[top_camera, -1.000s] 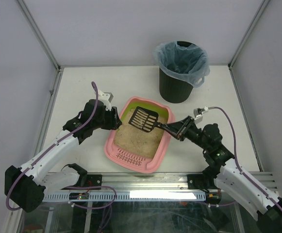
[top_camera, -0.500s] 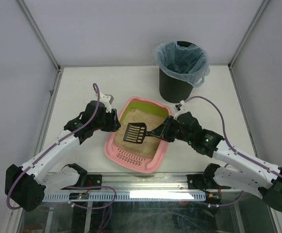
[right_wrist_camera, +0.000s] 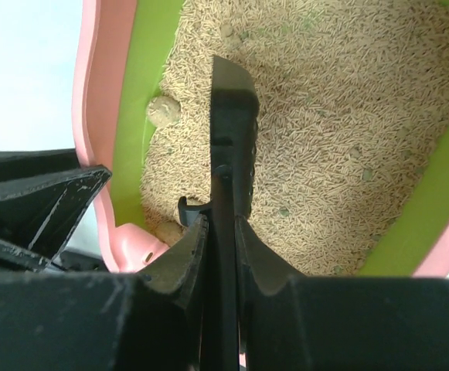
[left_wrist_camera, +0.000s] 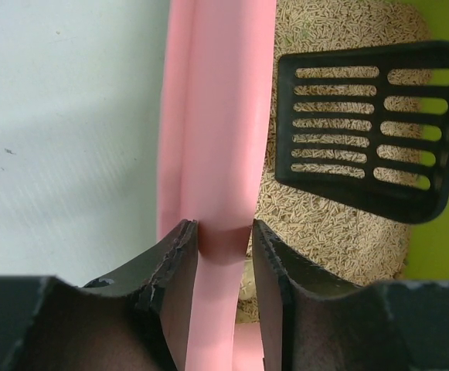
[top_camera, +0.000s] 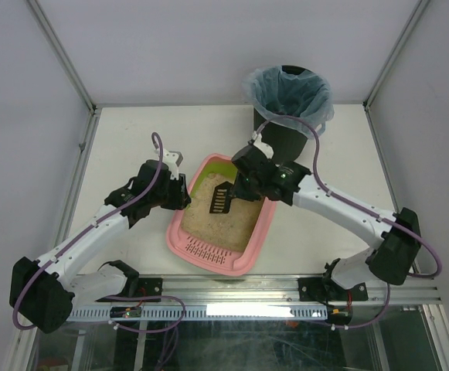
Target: Clean the litter box
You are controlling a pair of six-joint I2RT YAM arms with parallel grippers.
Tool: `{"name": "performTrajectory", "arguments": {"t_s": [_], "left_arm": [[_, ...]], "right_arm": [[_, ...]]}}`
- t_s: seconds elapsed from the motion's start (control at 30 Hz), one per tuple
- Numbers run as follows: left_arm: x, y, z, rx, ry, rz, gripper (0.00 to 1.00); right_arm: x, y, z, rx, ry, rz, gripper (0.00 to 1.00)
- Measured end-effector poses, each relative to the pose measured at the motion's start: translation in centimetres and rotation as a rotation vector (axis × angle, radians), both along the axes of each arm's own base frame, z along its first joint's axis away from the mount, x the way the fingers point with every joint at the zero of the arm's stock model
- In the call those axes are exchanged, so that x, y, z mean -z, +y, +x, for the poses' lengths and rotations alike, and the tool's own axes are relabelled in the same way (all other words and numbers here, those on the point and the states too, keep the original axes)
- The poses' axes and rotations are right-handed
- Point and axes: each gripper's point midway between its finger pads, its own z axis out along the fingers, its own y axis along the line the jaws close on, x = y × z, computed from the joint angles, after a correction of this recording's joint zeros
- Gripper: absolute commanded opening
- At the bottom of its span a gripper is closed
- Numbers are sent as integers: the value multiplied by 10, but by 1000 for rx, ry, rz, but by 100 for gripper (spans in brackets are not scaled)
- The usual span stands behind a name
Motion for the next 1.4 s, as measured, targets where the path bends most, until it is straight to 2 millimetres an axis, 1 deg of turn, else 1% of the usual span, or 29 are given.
{"name": "performTrajectory", "arguments": {"t_s": [0.13, 0.3, 0.43, 0.53, 0.57, 0.67, 0.8, 1.07, 1.4], "left_arm": [[0, 0, 0, 5, -2, 5, 32], [1, 0, 0, 13, -6, 11, 28], [2, -1, 0, 21, -6, 14, 25], [2, -1, 0, 27, -8, 19, 25], [2, -1, 0, 28, -9, 19, 25], [2, -1, 0, 31, -11, 21, 24], [2, -2, 0, 34, -13, 23, 24], [1, -3, 1, 43, -20, 24, 23], [1, -4, 1, 43, -22, 22, 22]], "right_arm": [[4, 6, 7, -17, 37, -91, 0], [28, 22, 7, -61, 112, -126, 0], [42, 37, 6, -100, 137, -66, 0], [59, 45, 2, -129, 150, 32, 0], [62, 44, -1, -131, 157, 59, 0], [61, 44, -4, -143, 117, 153, 0], [66, 39, -8, -140, 71, 214, 0], [67, 31, -17, -134, 2, 301, 0], [73, 23, -17, -66, -9, 387, 0]]}}
